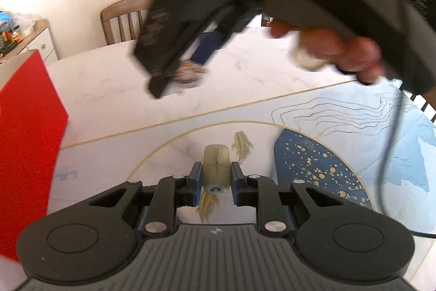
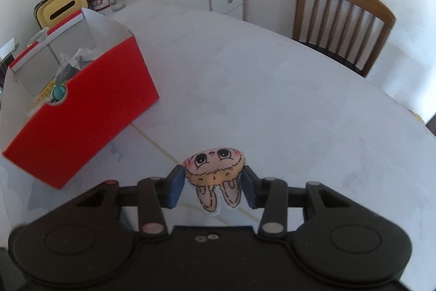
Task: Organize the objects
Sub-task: 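Carry the green tube and cartoon plush into the red box and release both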
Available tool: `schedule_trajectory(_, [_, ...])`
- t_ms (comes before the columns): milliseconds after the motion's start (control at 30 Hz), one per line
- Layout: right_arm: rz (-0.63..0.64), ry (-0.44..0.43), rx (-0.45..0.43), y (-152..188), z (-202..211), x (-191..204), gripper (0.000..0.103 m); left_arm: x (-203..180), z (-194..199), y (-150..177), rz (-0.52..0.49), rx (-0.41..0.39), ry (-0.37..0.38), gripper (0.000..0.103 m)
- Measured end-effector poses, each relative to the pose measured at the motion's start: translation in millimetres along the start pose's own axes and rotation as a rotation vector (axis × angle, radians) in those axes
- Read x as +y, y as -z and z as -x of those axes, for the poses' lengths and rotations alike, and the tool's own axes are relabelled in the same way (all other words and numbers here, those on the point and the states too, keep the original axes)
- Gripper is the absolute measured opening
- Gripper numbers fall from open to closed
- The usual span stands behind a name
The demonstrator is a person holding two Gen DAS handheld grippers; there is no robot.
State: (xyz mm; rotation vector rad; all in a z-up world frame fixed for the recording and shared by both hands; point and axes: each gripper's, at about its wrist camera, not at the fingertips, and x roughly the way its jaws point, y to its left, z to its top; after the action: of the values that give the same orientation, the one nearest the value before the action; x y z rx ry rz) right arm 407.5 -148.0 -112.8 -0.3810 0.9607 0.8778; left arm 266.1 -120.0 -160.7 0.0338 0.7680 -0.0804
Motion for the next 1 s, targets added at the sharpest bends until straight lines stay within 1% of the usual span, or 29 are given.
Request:
schedule_trajectory(100, [-0.016, 0.013, -0.013, 10, 18, -1, 0.043, 8, 8, -6, 0.011, -0.004, -0.011, 0.02])
schedule_trajectory(133, [-0.025, 0.017, -0.019, 13, 24, -1, 0.043, 5, 6, -4, 0.014, -0.007, -0.014, 0.02])
schedule_trajectory(233, [-0.056, 0.037, -0.03, 25, 41, -1, 0.043, 6, 16, -4, 0.019, -0.016, -0.033, 0.02])
schedule_trajectory(367, [-0.076, 0.053, -0.038, 40, 60, 5, 0.043, 12, 33, -6, 0.037, -0.031, -0.044, 0.02])
schedule_trajectory(467, [-0.08, 0.059, -0.041, 46, 71, 14, 0.043, 20, 52, -7, 0.052, -0.045, -0.054, 0.02])
schedule_trajectory(667, [-0.076, 0.055, -0.058, 46, 94, 42, 0.043, 36, 89, -13, 0.077, -0.082, -0.078, 0.02])
schedule_trajectory(1000, [-0.032, 0.054, -0.103, 32, 131, 92, 0.043, 75, 141, -21, 0.115, -0.143, -0.112, 0.021])
